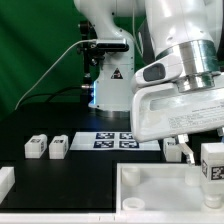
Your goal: Assemble one leg
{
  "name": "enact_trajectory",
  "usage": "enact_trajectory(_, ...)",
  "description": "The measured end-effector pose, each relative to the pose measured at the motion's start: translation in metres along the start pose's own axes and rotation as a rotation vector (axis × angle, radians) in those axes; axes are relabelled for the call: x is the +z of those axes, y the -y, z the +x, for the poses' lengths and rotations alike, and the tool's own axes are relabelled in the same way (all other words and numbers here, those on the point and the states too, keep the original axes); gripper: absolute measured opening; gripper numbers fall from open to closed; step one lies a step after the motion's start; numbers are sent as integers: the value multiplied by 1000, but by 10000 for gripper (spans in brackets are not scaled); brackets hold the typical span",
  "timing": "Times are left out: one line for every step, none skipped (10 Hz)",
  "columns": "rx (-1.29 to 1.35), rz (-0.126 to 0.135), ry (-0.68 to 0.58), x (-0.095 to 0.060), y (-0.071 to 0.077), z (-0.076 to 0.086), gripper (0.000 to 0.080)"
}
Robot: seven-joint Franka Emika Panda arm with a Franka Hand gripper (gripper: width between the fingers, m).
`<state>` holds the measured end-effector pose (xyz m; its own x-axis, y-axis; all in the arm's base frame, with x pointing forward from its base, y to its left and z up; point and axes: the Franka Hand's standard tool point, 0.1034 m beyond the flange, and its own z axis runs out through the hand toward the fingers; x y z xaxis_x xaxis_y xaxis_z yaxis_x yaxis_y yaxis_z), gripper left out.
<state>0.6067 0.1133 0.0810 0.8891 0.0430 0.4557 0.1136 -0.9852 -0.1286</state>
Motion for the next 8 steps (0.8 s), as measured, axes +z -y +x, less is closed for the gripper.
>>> enact_trajectory(1,1,4,2,0,-2,287)
enact_trajectory(2,1,7,4,0,-3,287)
enact_trajectory(2,2,10,6,0,-5,287)
enact_trajectory(3,3,17,9,0,-9,287)
enact_trajectory(3,3,17,12,1,-11,287)
enact_trajectory(2,2,11,12,1,-11,287)
enact_trajectory(1,1,10,12,1,-11,287)
enact_trajectory(1,0,9,12,1,-10,287)
